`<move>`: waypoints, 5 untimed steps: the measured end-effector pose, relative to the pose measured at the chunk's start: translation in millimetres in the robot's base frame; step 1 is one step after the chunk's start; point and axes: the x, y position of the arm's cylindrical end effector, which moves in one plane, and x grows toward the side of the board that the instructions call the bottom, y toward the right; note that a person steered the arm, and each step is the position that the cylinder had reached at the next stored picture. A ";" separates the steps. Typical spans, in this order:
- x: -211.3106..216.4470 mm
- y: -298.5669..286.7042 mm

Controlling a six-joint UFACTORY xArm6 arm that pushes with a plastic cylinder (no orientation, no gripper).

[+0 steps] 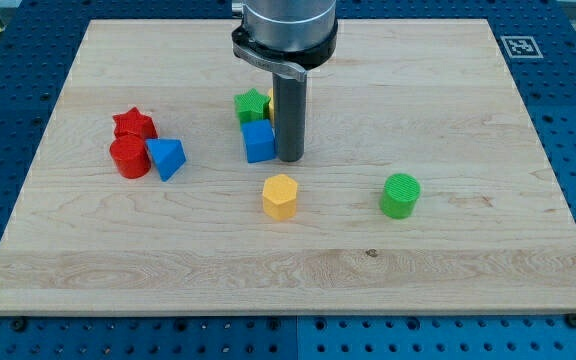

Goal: Place the blue cube above the blue triangle

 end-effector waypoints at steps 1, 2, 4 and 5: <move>-8.0 -20.2; -9.1 -19.0; -9.1 -7.8; -9.1 -36.4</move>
